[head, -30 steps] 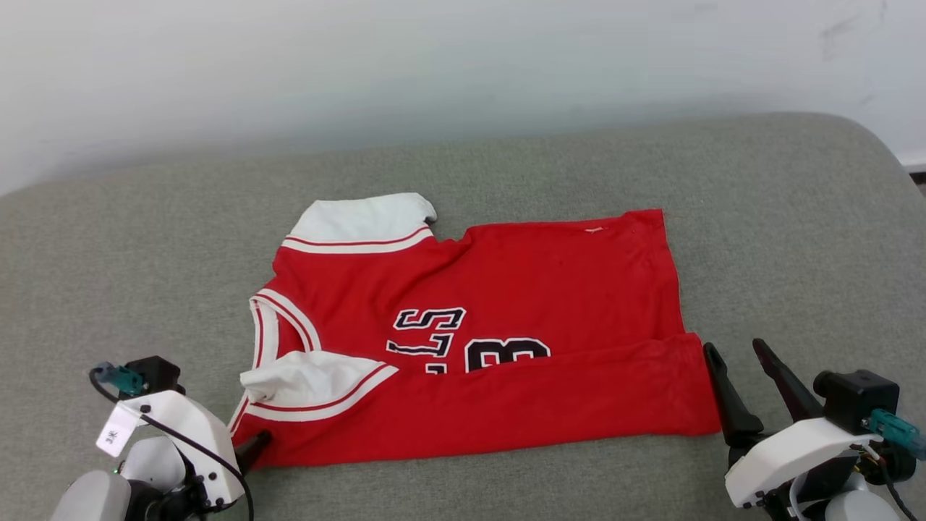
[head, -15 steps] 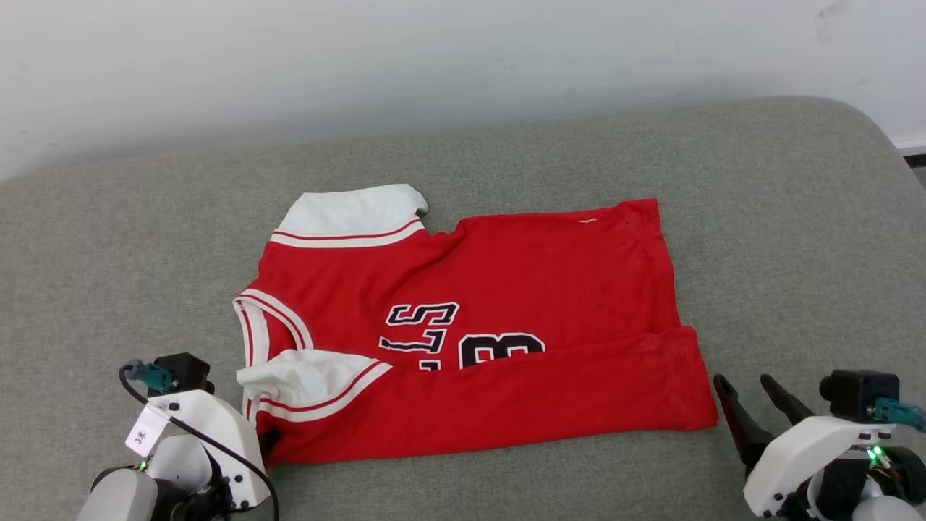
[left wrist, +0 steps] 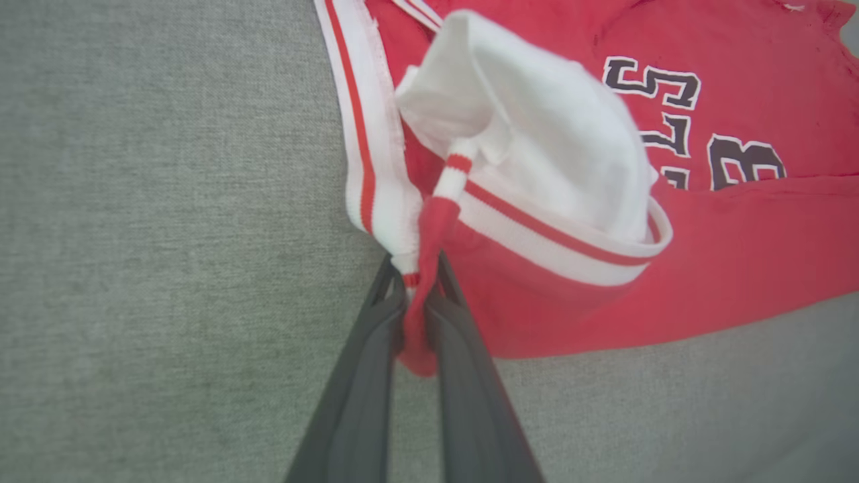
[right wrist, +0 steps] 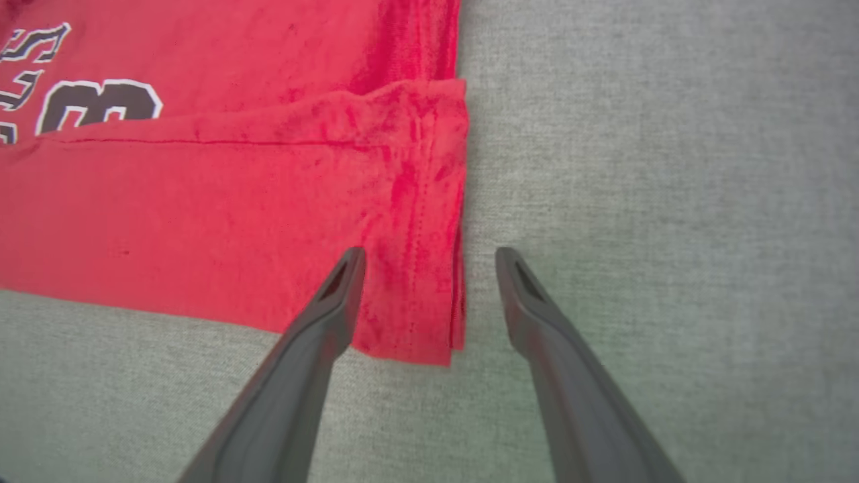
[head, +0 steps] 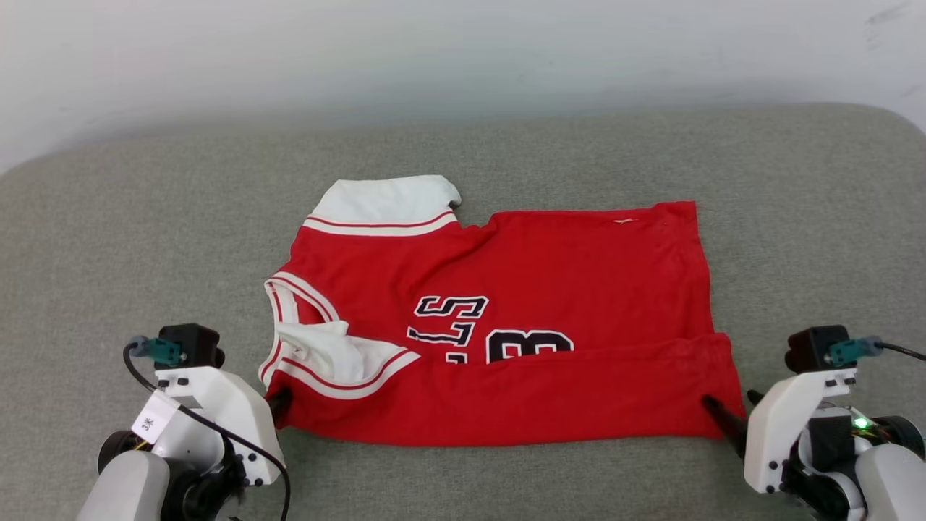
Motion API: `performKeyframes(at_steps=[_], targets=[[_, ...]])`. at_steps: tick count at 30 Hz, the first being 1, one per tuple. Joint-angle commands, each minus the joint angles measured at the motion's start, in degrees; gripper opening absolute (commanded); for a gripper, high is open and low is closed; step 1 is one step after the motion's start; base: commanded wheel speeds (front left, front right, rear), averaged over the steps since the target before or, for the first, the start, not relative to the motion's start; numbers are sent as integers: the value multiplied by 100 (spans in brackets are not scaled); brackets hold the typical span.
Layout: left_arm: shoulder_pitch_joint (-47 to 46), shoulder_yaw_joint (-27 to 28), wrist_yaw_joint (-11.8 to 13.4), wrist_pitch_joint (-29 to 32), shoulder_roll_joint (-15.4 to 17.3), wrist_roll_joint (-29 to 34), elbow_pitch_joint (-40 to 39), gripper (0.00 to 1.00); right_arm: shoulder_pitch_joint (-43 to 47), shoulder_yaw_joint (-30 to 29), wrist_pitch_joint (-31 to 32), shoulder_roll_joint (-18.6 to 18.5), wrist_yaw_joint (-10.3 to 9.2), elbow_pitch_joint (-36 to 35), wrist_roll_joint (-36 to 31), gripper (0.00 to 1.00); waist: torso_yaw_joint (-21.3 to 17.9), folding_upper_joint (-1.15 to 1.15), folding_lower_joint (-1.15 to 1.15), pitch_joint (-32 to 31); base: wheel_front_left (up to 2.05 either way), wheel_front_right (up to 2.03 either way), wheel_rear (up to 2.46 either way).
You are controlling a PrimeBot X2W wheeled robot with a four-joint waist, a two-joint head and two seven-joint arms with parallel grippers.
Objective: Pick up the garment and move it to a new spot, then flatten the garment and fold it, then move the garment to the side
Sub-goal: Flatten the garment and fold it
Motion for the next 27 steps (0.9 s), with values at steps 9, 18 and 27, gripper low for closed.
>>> performKeyframes(at_steps=[9, 18, 27], targets=[[-134, -59, -2, -132, -71, 2, -48, 0, -290, 464, 541, 94, -2, 681, 189, 13, 178, 0, 0, 256, 0, 0, 0], [41, 8, 87, -356, -56, 42, -14, 0, -481, 397, 274, -57, -4, 574, 153, 0, 158, 0, 0, 97, 0, 0, 0], [673, 119, 345, -506, -64, 21, -316, 0, -61, 441, 305, -197, -3, -23, 164, 0, 100, 0, 0, -482, 0, 0, 0]])
